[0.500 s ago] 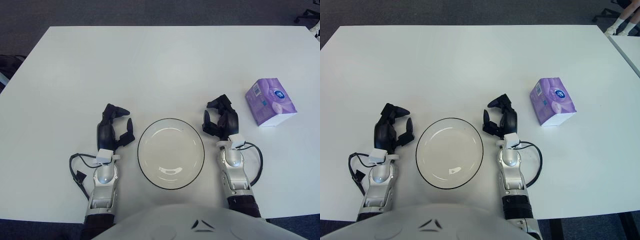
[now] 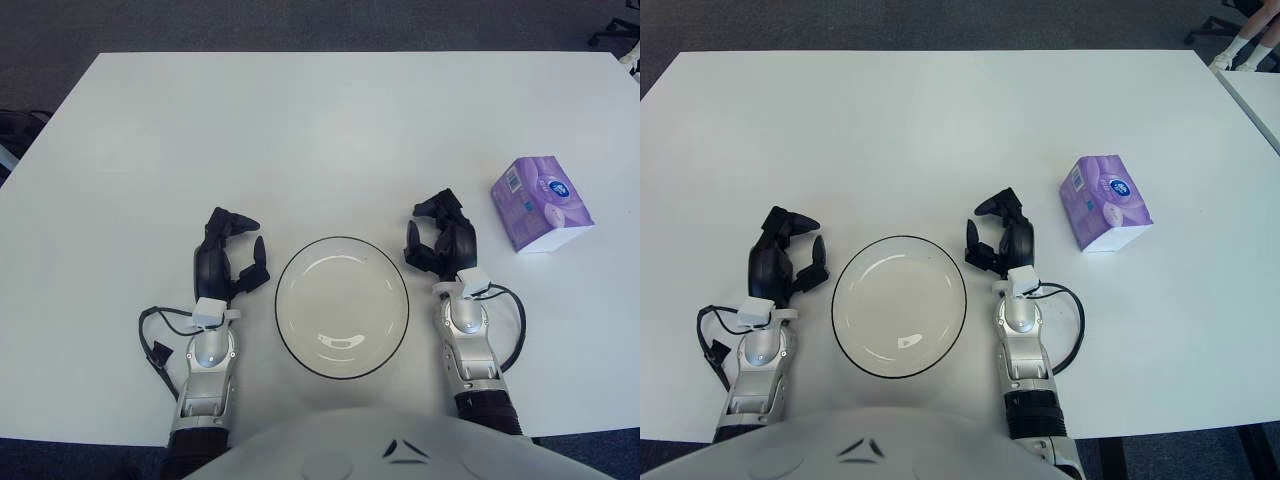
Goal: Put the tissue paper into the plate.
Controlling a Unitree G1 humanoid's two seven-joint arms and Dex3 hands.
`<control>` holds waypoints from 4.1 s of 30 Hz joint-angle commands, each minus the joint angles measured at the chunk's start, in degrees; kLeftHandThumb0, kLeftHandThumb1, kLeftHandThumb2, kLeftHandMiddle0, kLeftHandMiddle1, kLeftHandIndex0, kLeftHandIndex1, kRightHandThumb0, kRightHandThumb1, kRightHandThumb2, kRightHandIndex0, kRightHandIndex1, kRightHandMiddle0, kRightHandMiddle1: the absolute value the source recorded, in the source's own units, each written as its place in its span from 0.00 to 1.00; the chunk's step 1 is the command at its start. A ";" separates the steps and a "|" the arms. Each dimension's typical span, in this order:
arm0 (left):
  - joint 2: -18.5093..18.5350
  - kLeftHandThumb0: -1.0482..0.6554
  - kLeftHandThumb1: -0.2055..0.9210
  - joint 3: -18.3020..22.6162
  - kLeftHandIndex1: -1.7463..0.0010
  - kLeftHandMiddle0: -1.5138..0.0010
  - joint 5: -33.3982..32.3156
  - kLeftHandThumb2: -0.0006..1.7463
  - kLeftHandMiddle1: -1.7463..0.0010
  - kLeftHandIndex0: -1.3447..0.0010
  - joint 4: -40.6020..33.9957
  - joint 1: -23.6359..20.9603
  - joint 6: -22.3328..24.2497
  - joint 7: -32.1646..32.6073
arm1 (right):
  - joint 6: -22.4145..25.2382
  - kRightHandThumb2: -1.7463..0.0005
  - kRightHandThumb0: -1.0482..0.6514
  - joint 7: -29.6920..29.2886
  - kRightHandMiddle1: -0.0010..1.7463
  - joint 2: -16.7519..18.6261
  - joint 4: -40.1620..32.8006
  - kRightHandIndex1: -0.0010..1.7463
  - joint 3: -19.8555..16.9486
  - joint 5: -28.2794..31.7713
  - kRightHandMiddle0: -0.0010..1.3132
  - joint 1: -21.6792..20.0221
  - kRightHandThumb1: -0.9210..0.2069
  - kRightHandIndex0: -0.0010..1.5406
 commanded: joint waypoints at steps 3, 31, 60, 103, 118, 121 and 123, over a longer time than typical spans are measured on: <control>-0.43 0.36 0.58 -0.66 0.00 0.33 0.14 0.67 0.00 0.62 4.30 2.50 1.98 -0.24 | 4.35 0.42 0.38 1.08 1.00 -1.63 4.35 0.82 -0.69 0.21 0.32 4.51 0.31 0.41; -0.52 0.35 0.56 -1.21 0.00 0.32 1.10 0.68 0.00 0.61 5.47 1.61 1.50 0.45 | -16.03 0.57 0.06 -5.16 0.55 -15.13 -8.21 0.41 -4.57 -19.48 0.00 1.92 0.00 0.01; -1.75 0.36 0.57 -1.74 0.00 0.33 1.10 0.68 0.00 0.62 5.58 1.36 2.23 1.58 | -11.90 0.62 0.00 -16.50 0.00 -17.97 -10.47 0.00 -8.82 -26.51 0.00 -14.87 0.00 0.00; -2.18 0.36 0.58 -3.41 0.00 0.34 2.29 0.66 0.00 0.63 5.76 1.10 2.77 2.44 | -12.41 0.62 0.00 -16.12 0.00 -20.46 -9.58 0.00 -9.84 -23.86 0.00 -15.02 0.00 0.00; -2.02 0.36 0.58 -3.37 0.00 0.32 1.54 0.67 0.00 0.62 6.35 0.77 2.17 1.91 | 24.71 0.71 0.01 31.32 0.00 -40.46 -39.43 0.00 -35.50 -26.04 0.00 -0.92 0.00 0.00; -2.10 0.36 0.58 -3.37 0.00 0.32 1.49 0.67 0.00 0.62 6.36 0.85 1.74 1.94 | 30.42 0.76 0.02 36.90 0.00 -43.43 -39.12 0.00 -34.54 -27.88 0.00 -3.18 0.01 0.00; -2.17 0.36 0.58 -3.29 0.00 0.32 1.35 0.67 0.00 0.62 6.53 0.87 1.39 1.95 | 30.69 0.78 0.03 35.29 0.00 -43.88 -33.99 0.00 -30.34 -29.11 0.00 -6.23 0.02 0.00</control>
